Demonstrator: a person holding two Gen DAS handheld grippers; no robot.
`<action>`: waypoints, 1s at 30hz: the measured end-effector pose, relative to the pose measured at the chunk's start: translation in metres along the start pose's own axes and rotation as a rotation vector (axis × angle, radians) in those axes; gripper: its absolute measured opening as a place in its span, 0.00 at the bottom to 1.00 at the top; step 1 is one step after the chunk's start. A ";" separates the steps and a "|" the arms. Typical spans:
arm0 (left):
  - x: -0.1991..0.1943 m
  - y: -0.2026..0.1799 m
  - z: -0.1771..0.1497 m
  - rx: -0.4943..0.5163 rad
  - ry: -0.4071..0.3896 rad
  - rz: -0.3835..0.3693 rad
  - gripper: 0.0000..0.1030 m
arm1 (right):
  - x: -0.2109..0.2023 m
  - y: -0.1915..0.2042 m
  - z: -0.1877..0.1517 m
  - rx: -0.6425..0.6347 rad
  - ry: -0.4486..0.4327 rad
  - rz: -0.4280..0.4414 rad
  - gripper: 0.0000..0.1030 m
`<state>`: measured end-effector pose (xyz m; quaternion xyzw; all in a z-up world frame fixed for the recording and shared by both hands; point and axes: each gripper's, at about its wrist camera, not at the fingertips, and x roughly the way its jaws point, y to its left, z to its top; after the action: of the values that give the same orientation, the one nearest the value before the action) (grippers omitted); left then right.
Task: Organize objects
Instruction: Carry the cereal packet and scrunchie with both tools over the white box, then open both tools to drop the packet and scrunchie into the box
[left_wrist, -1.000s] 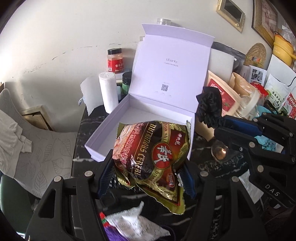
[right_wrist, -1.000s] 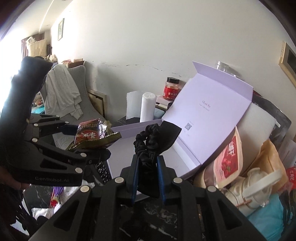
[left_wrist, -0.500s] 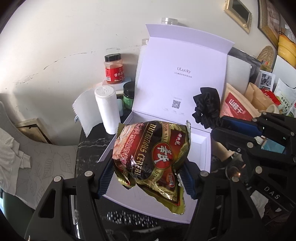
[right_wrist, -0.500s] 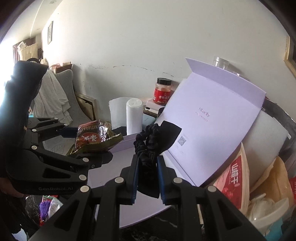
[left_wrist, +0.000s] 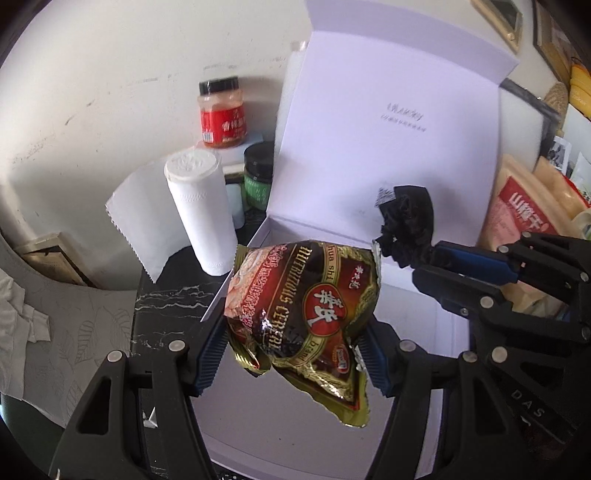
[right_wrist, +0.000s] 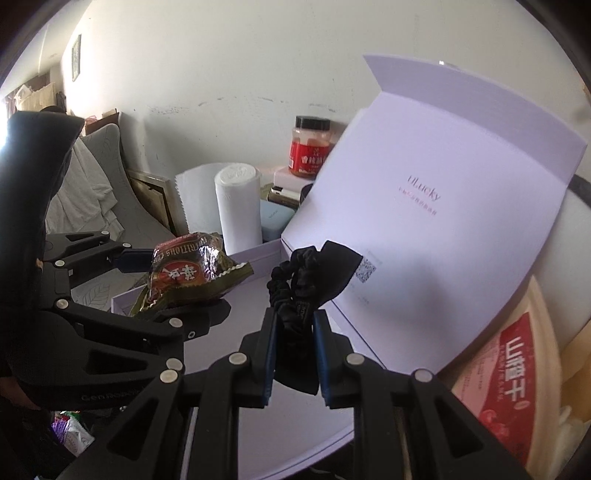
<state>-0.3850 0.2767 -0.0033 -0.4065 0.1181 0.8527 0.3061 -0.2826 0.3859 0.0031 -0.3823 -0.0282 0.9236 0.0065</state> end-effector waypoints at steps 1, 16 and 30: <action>0.006 0.002 0.000 -0.004 0.010 0.005 0.61 | 0.005 0.000 -0.002 0.003 0.007 -0.004 0.18; 0.042 0.008 -0.004 -0.020 0.073 0.010 0.62 | 0.037 -0.009 -0.010 0.061 0.060 -0.026 0.21; 0.006 0.014 0.002 -0.041 0.036 0.064 0.69 | 0.023 -0.014 -0.005 0.098 0.056 -0.066 0.58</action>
<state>-0.3980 0.2698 -0.0073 -0.4241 0.1191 0.8568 0.2680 -0.2953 0.4007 -0.0161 -0.4062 0.0044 0.9120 0.0565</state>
